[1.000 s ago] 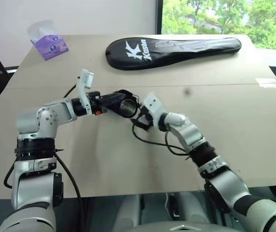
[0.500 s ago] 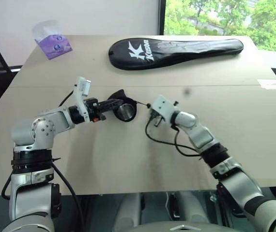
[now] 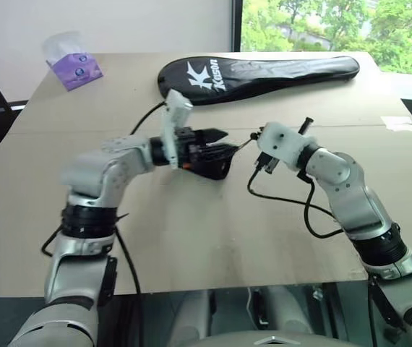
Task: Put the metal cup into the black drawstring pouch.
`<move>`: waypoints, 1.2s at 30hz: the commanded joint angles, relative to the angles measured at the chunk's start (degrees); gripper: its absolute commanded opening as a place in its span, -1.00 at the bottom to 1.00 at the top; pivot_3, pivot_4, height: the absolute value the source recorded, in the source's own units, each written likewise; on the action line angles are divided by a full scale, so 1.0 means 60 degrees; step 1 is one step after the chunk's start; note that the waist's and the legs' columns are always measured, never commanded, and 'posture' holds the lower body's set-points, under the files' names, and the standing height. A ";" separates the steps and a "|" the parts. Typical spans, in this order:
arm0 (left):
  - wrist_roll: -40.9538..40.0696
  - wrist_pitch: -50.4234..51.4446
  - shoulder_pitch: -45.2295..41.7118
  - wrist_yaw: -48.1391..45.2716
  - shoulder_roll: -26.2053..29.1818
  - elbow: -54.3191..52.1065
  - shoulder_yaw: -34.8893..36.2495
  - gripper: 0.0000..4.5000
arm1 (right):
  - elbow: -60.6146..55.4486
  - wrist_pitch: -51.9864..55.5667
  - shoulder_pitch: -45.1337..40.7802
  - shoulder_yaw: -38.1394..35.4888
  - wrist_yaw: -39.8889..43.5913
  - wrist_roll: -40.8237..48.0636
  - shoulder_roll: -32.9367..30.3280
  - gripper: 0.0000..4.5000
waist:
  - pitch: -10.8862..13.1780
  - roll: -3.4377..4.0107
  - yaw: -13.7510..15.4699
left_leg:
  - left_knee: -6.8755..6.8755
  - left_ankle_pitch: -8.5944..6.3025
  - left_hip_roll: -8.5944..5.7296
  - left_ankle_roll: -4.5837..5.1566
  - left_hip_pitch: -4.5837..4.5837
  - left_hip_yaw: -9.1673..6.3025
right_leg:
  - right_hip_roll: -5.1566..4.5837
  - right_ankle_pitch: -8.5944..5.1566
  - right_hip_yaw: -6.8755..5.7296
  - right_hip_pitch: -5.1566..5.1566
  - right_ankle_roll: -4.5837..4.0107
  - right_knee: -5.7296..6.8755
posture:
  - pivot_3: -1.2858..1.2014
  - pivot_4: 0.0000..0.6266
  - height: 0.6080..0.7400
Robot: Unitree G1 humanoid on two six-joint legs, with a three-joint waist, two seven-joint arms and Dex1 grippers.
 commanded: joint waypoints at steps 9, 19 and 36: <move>0.0914 -0.1425 -0.0987 -0.0743 -0.0856 0.1490 -0.0451 0.40 | -0.1509 0.1265 -0.0180 0.0251 0.0435 -0.0607 -0.0121 -1.00 | 0.0000 0.0000 0.0042 | 0.0012 0.0003 -0.0003 -0.0004 -0.0009 -0.0007 | 0.0008 0.0000 -0.0011 0.0000 0.0000 -0.0001 | 0.03 -0.52 1.00; 0.0943 -0.1401 -0.1017 -0.0965 -0.1214 0.1436 -0.0457 0.08 | -0.1593 0.1455 -0.0118 0.0274 0.0484 -0.0679 -0.0110 -1.00 | 0.0000 0.0000 0.0041 | 0.0013 0.0013 -0.0003 -0.0020 -0.0009 -0.0010 | 0.0008 0.0000 -0.0015 0.0000 0.0000 0.0000 | 0.03 -0.52 1.00; 0.1469 -0.1884 -0.0816 -0.1193 -0.1231 0.1669 -0.0626 -0.98 | -0.1605 0.1555 -0.0051 -0.0362 0.0460 -0.0343 -0.0325 -1.00 | 0.0000 0.0000 0.0045 | 0.0018 0.0014 -0.0004 -0.0019 -0.0009 -0.0011 | 0.0010 0.0000 -0.0015 0.0001 0.0000 0.0002 | 0.03 -0.52 1.00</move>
